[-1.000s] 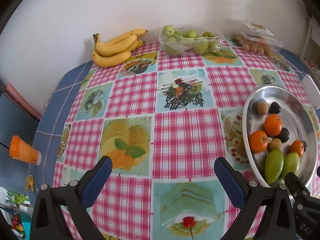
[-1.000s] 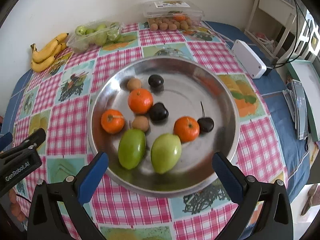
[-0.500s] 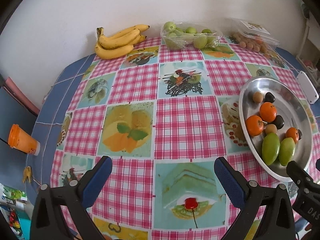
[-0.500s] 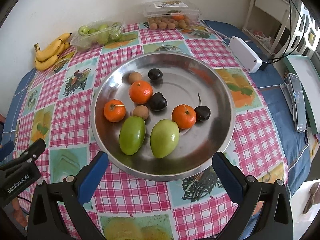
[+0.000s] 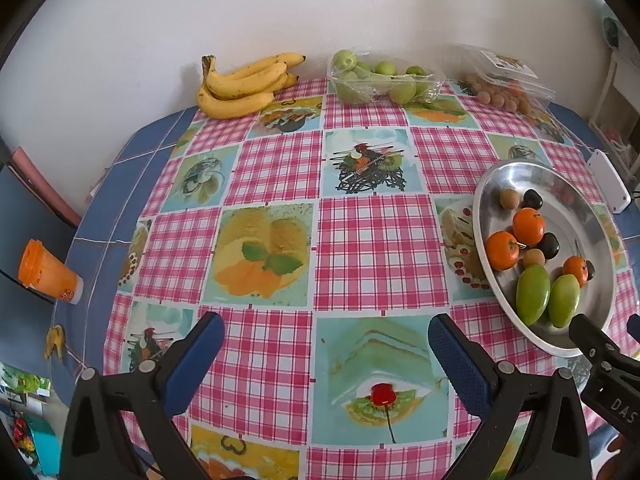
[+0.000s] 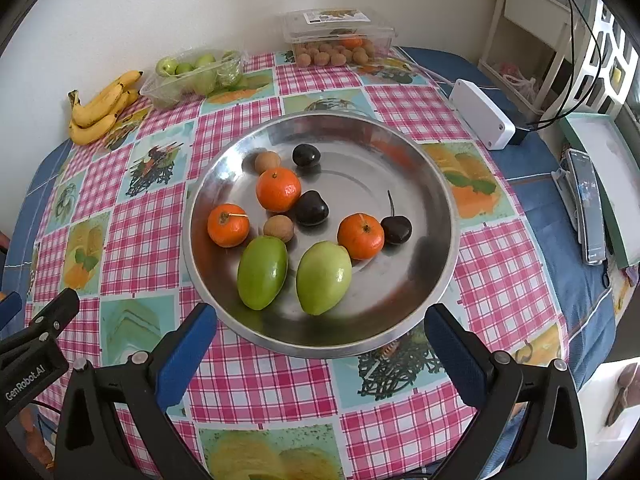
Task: Organize fruits
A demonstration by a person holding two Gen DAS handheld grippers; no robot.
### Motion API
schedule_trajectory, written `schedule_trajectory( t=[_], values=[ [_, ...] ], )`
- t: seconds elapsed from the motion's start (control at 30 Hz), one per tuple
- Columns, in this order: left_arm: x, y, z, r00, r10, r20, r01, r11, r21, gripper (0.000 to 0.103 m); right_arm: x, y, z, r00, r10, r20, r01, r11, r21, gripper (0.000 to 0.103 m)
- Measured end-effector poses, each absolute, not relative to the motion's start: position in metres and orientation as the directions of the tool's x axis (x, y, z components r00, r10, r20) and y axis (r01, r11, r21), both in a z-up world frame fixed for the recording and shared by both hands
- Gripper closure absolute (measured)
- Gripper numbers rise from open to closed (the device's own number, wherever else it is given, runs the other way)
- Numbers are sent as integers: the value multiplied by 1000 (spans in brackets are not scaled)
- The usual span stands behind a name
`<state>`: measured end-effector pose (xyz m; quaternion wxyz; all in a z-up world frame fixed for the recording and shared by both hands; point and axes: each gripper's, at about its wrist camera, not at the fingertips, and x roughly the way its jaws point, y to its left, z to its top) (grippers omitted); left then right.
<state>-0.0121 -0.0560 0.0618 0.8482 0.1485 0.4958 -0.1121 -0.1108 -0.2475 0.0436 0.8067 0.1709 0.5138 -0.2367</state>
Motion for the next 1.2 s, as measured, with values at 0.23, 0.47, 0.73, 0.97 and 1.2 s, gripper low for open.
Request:
schedule_trajectory(
  t=[0.23,0.47,0.73,0.97,1.2],
  values=[
    [-12,-56,63,463,-55,-885,339,933,120,0,-110,-247,44,356,-214,-910,557,830,23,0],
    [-12,-56,60,451,-46,-891,334,935,121,0,-108,-246,43,349,-216,-912,552,834,13,0],
    [-13,-57,58,441,-46,-896,348,930,123,0,-109,-248,42,341,-220,-914,562,827,10,0],
    [-13,-57,57,433,-43,-900,349,929,124,0,-110,-249,42,337,-223,-915,570,821,10,0],
    [-13,-57,57,431,-41,-901,349,929,125,0,-110,-250,42,335,-223,-916,573,820,9,0]
  ],
)
